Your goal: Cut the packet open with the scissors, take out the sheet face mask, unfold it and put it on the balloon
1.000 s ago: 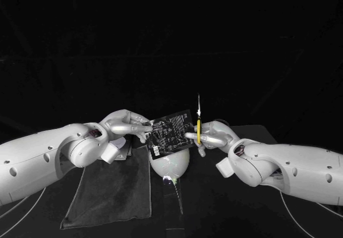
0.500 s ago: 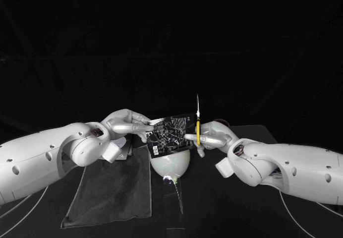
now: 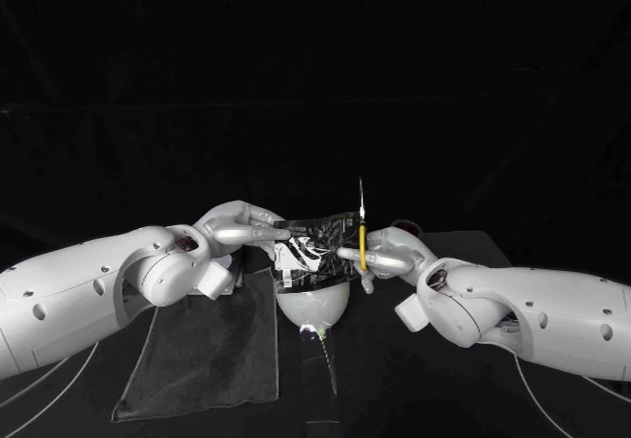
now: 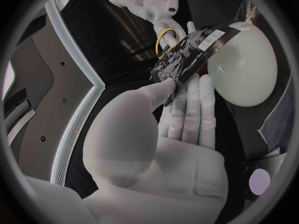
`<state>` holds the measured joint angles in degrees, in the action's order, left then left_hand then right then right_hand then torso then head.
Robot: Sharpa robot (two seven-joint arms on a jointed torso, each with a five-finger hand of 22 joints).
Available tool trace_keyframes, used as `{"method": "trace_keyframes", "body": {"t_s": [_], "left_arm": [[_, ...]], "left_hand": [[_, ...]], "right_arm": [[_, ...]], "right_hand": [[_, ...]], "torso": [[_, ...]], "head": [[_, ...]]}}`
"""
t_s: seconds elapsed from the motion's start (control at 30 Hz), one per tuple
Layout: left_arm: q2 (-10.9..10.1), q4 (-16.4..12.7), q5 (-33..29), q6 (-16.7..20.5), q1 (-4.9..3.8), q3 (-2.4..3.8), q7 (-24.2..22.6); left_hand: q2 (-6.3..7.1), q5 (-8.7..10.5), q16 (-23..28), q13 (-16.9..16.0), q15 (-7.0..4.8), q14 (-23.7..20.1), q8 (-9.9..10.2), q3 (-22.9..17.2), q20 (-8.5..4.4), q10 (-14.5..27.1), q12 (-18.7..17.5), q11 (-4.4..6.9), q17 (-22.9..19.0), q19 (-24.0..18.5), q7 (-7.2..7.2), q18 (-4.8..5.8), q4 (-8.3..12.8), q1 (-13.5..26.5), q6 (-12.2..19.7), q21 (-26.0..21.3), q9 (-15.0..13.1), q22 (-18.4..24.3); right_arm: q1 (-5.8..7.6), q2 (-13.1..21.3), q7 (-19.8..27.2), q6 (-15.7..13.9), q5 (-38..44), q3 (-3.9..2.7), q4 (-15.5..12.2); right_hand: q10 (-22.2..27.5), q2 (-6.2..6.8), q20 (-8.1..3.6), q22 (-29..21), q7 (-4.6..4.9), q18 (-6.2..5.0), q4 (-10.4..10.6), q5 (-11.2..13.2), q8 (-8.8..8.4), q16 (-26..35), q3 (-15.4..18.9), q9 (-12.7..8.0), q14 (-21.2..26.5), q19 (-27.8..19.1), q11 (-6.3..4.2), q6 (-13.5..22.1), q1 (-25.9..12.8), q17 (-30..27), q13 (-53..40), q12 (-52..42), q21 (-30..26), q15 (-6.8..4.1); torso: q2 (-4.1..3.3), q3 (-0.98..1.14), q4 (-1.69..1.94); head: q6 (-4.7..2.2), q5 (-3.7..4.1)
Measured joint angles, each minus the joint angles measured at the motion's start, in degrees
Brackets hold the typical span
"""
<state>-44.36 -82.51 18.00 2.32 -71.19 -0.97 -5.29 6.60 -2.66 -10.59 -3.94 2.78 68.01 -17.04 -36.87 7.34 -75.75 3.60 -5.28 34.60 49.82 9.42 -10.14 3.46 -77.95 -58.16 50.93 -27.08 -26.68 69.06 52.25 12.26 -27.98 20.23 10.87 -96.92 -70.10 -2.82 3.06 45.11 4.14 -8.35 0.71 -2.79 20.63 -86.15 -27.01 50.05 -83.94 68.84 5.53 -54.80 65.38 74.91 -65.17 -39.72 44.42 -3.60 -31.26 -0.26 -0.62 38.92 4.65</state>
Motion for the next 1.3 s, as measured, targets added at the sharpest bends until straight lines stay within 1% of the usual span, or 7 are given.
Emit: {"method": "trace_keyframes", "body": {"t_s": [0.13,0.27,0.43,0.8,0.93,1.0,1.3], "left_arm": [[0.1,-0.2,-1.0,0.7,0.00,-0.01,-0.4],[0.1,-0.3,-1.9,1.2,0.00,-0.02,-1.0],[0.2,-0.2,-3.1,1.6,0.00,-0.04,-1.8],[0.4,0.8,-6.2,2.6,-0.01,-0.27,-2.9],[1.1,0.9,-7.2,2.2,0.00,-0.33,-2.9],[1.5,1.1,-7.6,2.0,0.00,-0.35,-3.0],[5.0,4.1,-9.1,2.0,0.01,-0.83,-3.3]], "left_hand": [[1.76,-0.23,0.5,0.3,1.87,-3.7,3.1,2.4,1.37,5.4,0.0,-1.96,0.1,-3.8,1.46,0.01,-1.7,3.5,4.5,-3.4,0.9,1.8],[3.29,-0.23,1.1,0.2,3.53,-8.2,4.6,4.0,3.32,9.7,0.0,-3.35,0.3,-7.9,2.55,1.32,-2.8,5.1,6.8,-9.6,1.9,5.3],[4.77,-0.23,1.5,0.0,4.81,-12.6,5.2,7.0,6.09,12.2,0.4,-4.48,-0.4,-10.7,3.45,1.32,-4.6,6.5,8.2,-17.1,2.6,10.0],[5.97,-0.23,5.2,0.2,7.89,-22.0,7.6,17.7,9.36,20.8,0.4,-6.92,-4.1,-13.9,2.04,1.33,-9.6,8.3,14.5,-27.5,4.0,16.7],[2.34,-0.23,6.9,0.2,9.55,-27.8,10.3,36.0,9.38,25.5,0.4,-8.46,-8.4,-20.7,1.09,3.51,-15.5,1.5,22.9,-35.1,7.0,20.8],[2.90,-0.23,6.9,0.2,9.55,-29.3,11.2,41.6,9.34,26.7,0.3,-8.48,-10.3,-21.0,0.42,3.54,-19.5,-2.7,26.9,-36.5,9.0,21.8],[6.44,-0.23,6.9,0.3,10.09,-30.7,12.7,45.0,9.35,33.1,0.1,-9.37,-13.2,-18.8,-0.49,3.55,-20.7,-7.1,33.2,-37.7,12.2,23.1]], "right_arm": [[0.13,0.4,-0.2,-1.7,-0.7,-0.09,-0.6],[0.42,0.7,-0.3,-3.3,-1.4,-0.16,-1.0],[0.85,1.1,-0.3,-5.0,-2.2,-0.25,-1.4],[1.38,1.7,0.0,-7.9,-3.5,-0.67,-1.5],[1.90,1.6,0.2,-8.7,-3.7,-0.88,-1.1],[2.17,1.4,0.3,-9.0,-3.8,-0.93,-0.8],[2.83,-0.3,0.7,-9.9,-4.0,-1.25,-0.2]], "right_hand": [[0.0,-0.08,0.00,0.0,-0.04,0.00,-0.1,0.0,0.30,0.0,0.1,1.1,0.0,0.0,0.00,0.0,-0.1,0.0,0.0,0.0,0.0,0.00],[0.0,-0.10,0.01,0.1,-0.19,0.01,-0.1,0.0,0.44,0.0,0.1,1.5,0.0,0.0,0.00,0.2,-0.1,0.0,0.0,0.0,0.0,0.00],[0.0,-0.14,-0.19,0.2,-0.14,0.02,-0.1,0.0,0.65,0.0,0.1,1.8,0.0,0.2,0.00,0.3,-0.1,0.0,0.0,0.0,0.0,0.01],[0.0,-0.14,-0.19,0.3,-0.03,0.03,0.1,0.0,0.66,0.2,-0.1,2.3,0.0,0.2,0.00,0.4,-0.1,0.0,0.0,0.0,0.0,0.01],[0.0,-0.14,-0.19,0.3,-0.07,0.04,0.1,0.0,0.92,0.2,-0.1,2.3,0.0,0.2,0.00,0.6,-0.1,0.0,0.0,0.0,0.0,0.02],[0.0,-0.14,-0.19,0.3,-0.13,0.04,0.1,0.0,0.92,0.2,-0.1,2.4,0.0,0.2,0.00,0.7,-0.1,0.0,0.0,0.0,0.0,0.02],[0.0,-0.14,-0.18,0.4,-0.13,0.06,0.1,0.0,0.92,0.2,-0.1,2.7,0.0,0.2,0.00,0.7,-0.1,0.0,0.0,0.0,0.0,0.02]], "torso": [[0.00,0.00,-0.01],[0.00,-0.01,0.01],[0.00,-0.02,0.01],[-0.07,-0.02,0.06],[-0.08,-0.03,0.04],[-0.08,-0.03,0.02],[-0.04,0.03,0.05]], "head": [[-0.11,-0.01],[-0.22,0.12],[-0.41,0.25],[-0.99,0.54],[-1.21,0.49],[-1.34,0.37],[-2.02,-0.24]]}}
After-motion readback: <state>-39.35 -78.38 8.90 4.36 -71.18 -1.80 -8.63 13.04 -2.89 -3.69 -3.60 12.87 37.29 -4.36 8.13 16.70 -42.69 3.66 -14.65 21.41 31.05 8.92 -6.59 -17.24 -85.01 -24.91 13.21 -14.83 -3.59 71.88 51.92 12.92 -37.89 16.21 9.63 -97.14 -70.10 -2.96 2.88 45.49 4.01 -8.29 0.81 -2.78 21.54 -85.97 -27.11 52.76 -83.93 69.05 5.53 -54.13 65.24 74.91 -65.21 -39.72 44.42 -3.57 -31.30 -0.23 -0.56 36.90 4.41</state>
